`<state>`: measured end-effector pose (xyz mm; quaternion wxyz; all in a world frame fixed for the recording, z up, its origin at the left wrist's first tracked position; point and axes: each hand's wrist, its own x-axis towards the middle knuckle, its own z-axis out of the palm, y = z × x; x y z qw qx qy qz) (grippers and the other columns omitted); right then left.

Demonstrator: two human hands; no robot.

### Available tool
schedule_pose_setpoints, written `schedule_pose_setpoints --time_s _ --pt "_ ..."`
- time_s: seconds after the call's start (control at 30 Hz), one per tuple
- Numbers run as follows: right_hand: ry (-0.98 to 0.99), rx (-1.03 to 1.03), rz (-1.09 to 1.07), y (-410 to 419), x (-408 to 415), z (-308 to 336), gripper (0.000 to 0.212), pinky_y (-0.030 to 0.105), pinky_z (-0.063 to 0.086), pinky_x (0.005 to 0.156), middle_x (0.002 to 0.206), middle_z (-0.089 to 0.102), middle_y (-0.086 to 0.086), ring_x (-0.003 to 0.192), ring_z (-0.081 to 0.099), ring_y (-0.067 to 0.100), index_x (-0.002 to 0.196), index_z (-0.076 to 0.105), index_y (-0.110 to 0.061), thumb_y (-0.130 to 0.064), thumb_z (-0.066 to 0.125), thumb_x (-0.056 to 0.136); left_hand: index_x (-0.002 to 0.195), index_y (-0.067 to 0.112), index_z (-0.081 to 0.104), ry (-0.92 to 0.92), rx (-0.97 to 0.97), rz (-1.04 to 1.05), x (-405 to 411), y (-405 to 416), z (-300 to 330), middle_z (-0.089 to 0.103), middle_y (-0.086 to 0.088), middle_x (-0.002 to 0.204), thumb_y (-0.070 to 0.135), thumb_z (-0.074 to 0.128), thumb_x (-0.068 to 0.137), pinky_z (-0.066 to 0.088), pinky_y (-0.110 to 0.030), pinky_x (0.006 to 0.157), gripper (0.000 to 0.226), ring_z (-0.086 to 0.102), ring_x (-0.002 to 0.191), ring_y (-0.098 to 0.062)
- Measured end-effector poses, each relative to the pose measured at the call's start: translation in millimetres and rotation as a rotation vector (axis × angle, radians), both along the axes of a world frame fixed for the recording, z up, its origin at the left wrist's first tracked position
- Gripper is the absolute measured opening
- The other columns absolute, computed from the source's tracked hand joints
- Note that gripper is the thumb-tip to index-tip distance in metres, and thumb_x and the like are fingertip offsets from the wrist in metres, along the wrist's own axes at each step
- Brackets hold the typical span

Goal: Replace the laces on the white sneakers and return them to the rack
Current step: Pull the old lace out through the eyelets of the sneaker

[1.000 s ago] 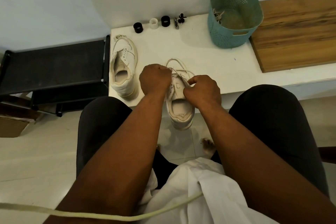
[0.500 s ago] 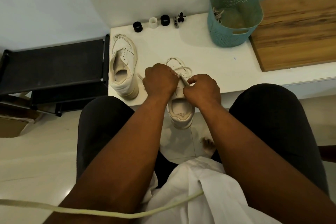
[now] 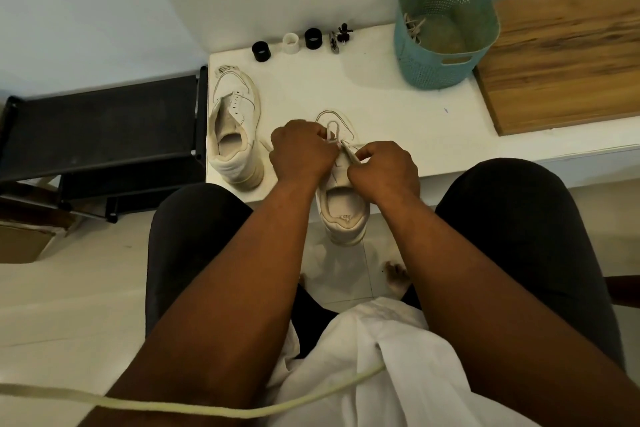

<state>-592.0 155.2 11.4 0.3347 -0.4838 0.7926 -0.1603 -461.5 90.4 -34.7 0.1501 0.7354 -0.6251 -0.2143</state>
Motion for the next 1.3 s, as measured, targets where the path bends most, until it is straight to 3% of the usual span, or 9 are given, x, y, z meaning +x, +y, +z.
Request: schedule_pose_setpoints --time_s 0.07,0.17,0.43,0.7,0.77,0.83,0.87,1.03,1.3 --pt "-0.002 -0.002 0.000 0.0 -0.3 -0.6 0.033 0.026 0.042 0.074 0.111 0.073 -0.004 0.098 0.066 0.021 0.112 0.074 -0.029 -0.026 0.070 0.080 0.054 0.025 0.059 -0.003 -0.022 -0.006 -0.6 0.8 0.7 0.060 0.005 0.069 0.054 0.067 0.077 0.035 -0.029 0.064 0.038 0.063 0.080 -0.023" --pt "-0.006 0.001 0.001 -0.1 -0.4 -1.1 0.032 0.026 0.042 0.074 0.110 0.072 -0.005 0.098 0.066 0.021 0.112 0.074 -0.029 -0.027 0.070 0.080 0.064 0.020 0.071 0.036 0.020 -0.035 -0.9 -3.2 2.8 0.063 0.003 0.068 0.054 0.070 0.084 0.036 -0.030 0.065 0.039 0.061 0.071 -0.019" --pt "-0.004 -0.008 0.012 -0.9 -0.8 -2.3 0.031 0.027 0.042 0.073 0.109 0.072 -0.004 0.085 0.058 0.017 0.111 0.074 -0.029 -0.027 0.069 0.081 0.081 0.021 0.079 0.249 -0.012 0.032 -10.5 6.3 1.7 0.077 0.004 0.088 0.044 0.070 0.089 0.050 -0.038 0.089 0.026 0.069 0.090 -0.021" --pt "-0.009 -0.008 0.017 -0.2 -2.9 -3.3 0.030 0.027 0.041 0.074 0.111 0.072 -0.004 0.083 0.053 0.016 0.111 0.074 -0.029 -0.026 0.067 0.082 0.061 0.025 0.054 0.640 -0.231 0.529 3.6 -6.6 10.2 0.055 0.009 0.063 0.028 0.068 0.093 0.044 -0.031 0.070 0.035 0.051 0.065 -0.014" --pt "-0.006 -0.002 0.016 -0.8 -2.4 -3.4 0.030 0.027 0.041 0.074 0.111 0.072 -0.004 0.084 0.054 0.016 0.111 0.074 -0.029 -0.026 0.067 0.082 0.098 0.024 0.069 0.592 -0.220 0.528 4.4 -5.1 13.1 0.068 0.004 0.094 0.028 0.071 0.090 0.051 -0.035 0.089 0.009 0.063 0.088 -0.015" --pt "-0.003 0.002 0.011 -1.2 -1.7 -4.1 0.031 0.027 0.042 0.073 0.111 0.072 -0.004 0.085 0.056 0.017 0.111 0.074 -0.030 -0.028 0.068 0.081 0.146 0.023 0.047 0.460 -0.191 0.460 2.2 -0.8 11.4 0.059 -0.003 0.137 0.032 0.077 0.084 0.040 -0.038 0.112 0.070 0.054 0.128 -0.019" --pt "-0.004 0.005 0.008 -1.5 -1.4 -4.4 0.032 0.027 0.043 0.073 0.111 0.072 -0.004 0.085 0.057 0.017 0.112 0.073 -0.030 -0.028 0.068 0.081 0.150 0.025 0.041 0.395 -0.219 0.403 2.0 -0.1 11.0 0.053 -0.003 0.143 0.033 0.078 0.082 0.035 -0.036 0.114 0.078 0.047 0.135 -0.021" --pt "0.001 0.007 0.009 -1.3 -0.8 -4.5 0.033 0.027 0.043 0.073 0.110 0.072 -0.004 0.092 0.064 0.020 0.112 0.074 -0.030 -0.028 0.069 0.080 0.115 0.037 0.065 0.074 0.006 0.125 -5.1 3.4 -2.6 0.064 0.004 0.125 0.062 0.068 0.072 0.032 -0.028 0.092 0.050 0.053 0.126 -0.023" --pt "0.002 -0.005 0.019 -0.5 -2.2 -3.1 0.032 0.027 0.044 0.074 0.110 0.072 -0.003 0.085 0.057 0.017 0.112 0.074 -0.029 -0.026 0.068 0.080 0.090 0.019 0.076 0.061 -0.079 0.200 -7.5 9.1 10.0 0.076 0.001 0.100 0.042 0.065 0.095 0.055 -0.036 0.082 0.025 0.069 0.097 -0.022"
